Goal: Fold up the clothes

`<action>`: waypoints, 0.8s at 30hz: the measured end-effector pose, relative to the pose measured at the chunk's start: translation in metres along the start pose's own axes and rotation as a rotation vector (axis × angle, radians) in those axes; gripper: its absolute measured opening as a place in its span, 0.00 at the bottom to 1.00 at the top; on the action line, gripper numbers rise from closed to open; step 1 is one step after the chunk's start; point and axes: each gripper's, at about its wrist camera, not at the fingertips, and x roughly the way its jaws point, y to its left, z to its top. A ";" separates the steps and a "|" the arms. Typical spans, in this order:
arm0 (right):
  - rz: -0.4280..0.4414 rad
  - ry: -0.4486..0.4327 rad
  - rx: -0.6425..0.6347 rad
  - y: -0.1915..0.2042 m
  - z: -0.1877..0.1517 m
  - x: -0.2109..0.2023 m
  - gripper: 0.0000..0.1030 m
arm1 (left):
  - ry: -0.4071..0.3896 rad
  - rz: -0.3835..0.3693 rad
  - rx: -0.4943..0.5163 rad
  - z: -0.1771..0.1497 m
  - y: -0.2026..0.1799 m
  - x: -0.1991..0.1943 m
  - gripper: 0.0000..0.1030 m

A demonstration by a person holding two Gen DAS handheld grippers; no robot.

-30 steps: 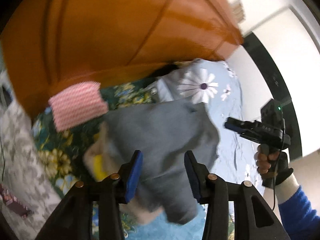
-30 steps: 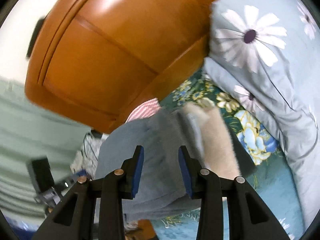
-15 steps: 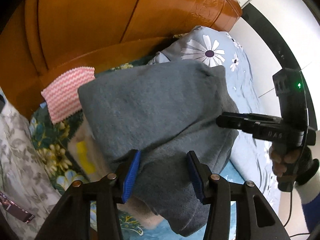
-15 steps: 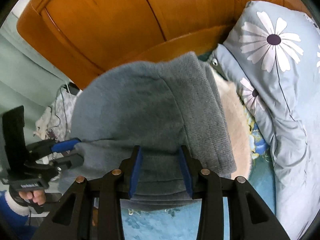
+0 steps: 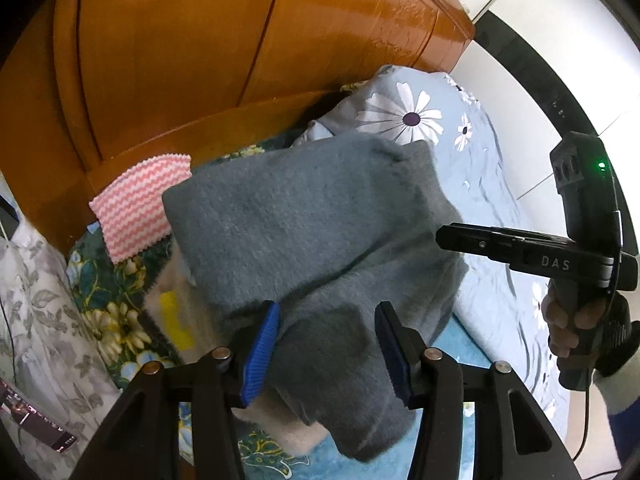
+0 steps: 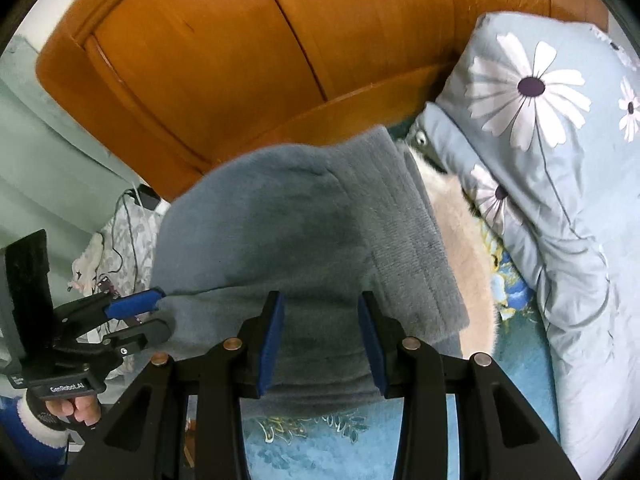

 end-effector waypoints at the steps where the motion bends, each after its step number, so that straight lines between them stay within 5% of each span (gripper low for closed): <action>1: -0.002 -0.010 0.000 0.004 -0.003 -0.003 0.38 | -0.009 0.006 0.003 -0.002 -0.002 -0.003 0.55; 5: -0.011 -0.037 0.011 0.019 -0.026 -0.016 0.38 | -0.039 0.023 -0.016 -0.013 -0.011 -0.016 0.58; 9: -0.015 -0.053 0.027 0.031 -0.056 -0.027 0.50 | -0.065 0.047 -0.019 -0.034 -0.026 -0.028 0.71; 17: -0.038 -0.040 0.028 0.050 -0.115 -0.040 0.56 | -0.080 0.032 -0.015 -0.082 -0.063 -0.040 0.86; 19: -0.052 -0.045 0.023 0.050 -0.121 -0.043 0.59 | -0.093 0.024 -0.014 -0.092 -0.072 -0.043 0.99; 21: -0.066 -0.052 0.017 0.048 -0.129 -0.048 0.70 | -0.115 0.015 -0.009 -0.102 -0.080 -0.045 1.00; 24: -0.083 -0.051 0.009 0.034 -0.141 -0.062 0.70 | -0.140 0.011 -0.008 -0.114 -0.089 -0.048 1.00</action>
